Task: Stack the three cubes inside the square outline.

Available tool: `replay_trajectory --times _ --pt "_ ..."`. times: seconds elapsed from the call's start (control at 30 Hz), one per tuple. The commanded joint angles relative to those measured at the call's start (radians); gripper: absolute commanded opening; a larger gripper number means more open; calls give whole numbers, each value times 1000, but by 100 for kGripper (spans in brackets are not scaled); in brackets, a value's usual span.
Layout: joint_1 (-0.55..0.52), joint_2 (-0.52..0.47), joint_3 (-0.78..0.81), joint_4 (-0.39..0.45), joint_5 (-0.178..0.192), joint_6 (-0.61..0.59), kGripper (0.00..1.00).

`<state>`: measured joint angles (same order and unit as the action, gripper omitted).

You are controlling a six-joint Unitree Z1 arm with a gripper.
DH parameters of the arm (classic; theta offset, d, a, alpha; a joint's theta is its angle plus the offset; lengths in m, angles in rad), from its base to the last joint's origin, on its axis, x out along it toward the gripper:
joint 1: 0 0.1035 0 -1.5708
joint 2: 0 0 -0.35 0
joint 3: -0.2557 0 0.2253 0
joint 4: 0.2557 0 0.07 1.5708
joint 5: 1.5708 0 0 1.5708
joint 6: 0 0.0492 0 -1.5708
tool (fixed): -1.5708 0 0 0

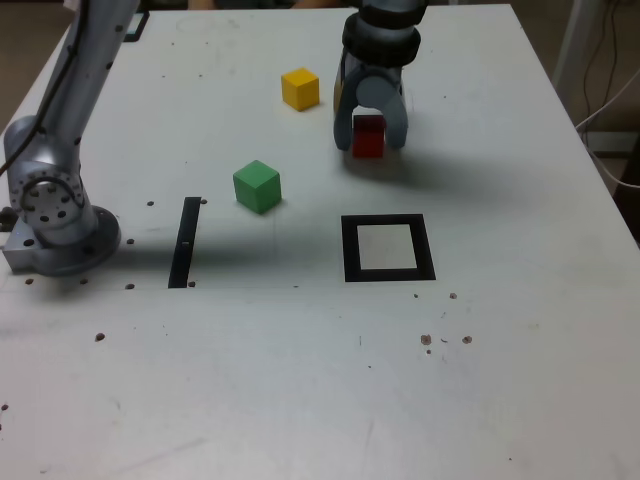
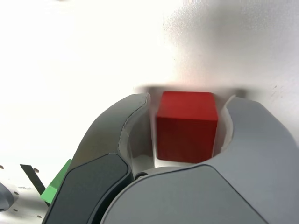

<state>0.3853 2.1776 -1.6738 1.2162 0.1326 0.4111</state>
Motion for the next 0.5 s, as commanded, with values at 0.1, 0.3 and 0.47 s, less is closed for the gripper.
replay_trajectory --times 0.1,0.3,0.47 --pt "17 1 11 -18 -5 -2 27" --pt "23 -21 24 -35 -9 0 18" --pt "14 -69 46 -37 -16 1 17"
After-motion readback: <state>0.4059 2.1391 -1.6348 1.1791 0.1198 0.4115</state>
